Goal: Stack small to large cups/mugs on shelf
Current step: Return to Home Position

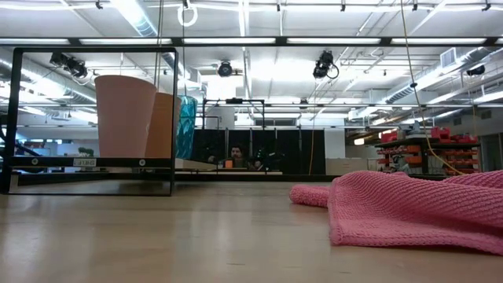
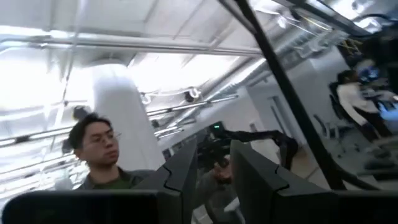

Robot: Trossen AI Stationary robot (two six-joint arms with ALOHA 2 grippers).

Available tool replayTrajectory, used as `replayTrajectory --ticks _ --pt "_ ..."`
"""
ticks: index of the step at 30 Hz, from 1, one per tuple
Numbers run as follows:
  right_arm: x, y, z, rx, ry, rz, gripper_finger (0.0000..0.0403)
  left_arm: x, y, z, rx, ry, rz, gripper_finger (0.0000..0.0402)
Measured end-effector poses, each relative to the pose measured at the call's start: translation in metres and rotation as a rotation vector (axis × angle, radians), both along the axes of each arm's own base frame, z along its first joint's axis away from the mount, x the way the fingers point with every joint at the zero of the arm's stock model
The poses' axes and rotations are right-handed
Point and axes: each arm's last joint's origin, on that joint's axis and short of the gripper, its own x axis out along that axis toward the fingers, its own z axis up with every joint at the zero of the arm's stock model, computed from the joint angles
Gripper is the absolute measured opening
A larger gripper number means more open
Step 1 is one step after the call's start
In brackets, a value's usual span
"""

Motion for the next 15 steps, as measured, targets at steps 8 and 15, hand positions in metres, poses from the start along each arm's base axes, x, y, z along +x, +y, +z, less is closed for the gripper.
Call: replayTrajectory --ticks 8,15 --pt "-0.013 -0.012 0.004 -0.072 -0.120 -0.013 0.0104 -0.025 0.039 0.007 0.014 -0.027 0.180 0.0088" --pt "-0.009 -0.025 0.003 -0.108 -0.106 -0.068 0.0104 -0.038 0.068 0.007 0.046 -0.014 0.403 0.0087"
